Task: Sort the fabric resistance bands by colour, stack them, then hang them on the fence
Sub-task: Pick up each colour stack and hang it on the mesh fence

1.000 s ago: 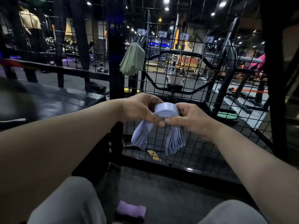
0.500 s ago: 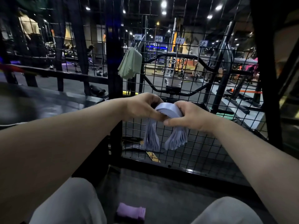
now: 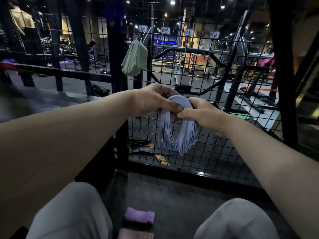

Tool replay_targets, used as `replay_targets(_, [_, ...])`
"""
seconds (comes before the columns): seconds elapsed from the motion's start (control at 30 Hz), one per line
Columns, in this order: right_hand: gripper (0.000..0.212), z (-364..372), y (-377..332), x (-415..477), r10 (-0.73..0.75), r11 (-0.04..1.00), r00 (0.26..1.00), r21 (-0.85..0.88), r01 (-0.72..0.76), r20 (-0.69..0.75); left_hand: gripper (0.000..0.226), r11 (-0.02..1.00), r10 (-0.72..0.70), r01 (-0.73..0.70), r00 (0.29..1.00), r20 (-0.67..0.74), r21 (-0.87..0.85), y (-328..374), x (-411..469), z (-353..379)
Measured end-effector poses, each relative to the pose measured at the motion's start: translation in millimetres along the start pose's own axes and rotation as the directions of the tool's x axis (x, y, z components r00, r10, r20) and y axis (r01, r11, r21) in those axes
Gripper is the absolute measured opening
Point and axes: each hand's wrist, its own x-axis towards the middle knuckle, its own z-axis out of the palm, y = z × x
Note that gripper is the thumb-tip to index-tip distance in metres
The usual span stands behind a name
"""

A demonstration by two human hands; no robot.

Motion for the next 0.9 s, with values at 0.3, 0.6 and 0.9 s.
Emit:
replay_targets(0.3, [0.056,-32,-5,8,-0.063,0.995,0.998,0.070,0.065,-0.030,0.056,0.997,0.057,-0.056,0.998,0.030,-0.053,12,26,-11])
replay_targets(0.6, [0.053,-71,-11,30,-0.116,0.986,0.979,0.096,0.133,-0.167,0.045,0.996,0.090,-0.090,0.995,0.041,0.000,46,63,-15])
replay_targets(0.9, [0.074,-117,-6,53,-0.101,0.994,0.991,0.024,0.104,-0.086,0.050,0.993,0.112,-0.117,0.983,0.146,0.032,66,105,-20])
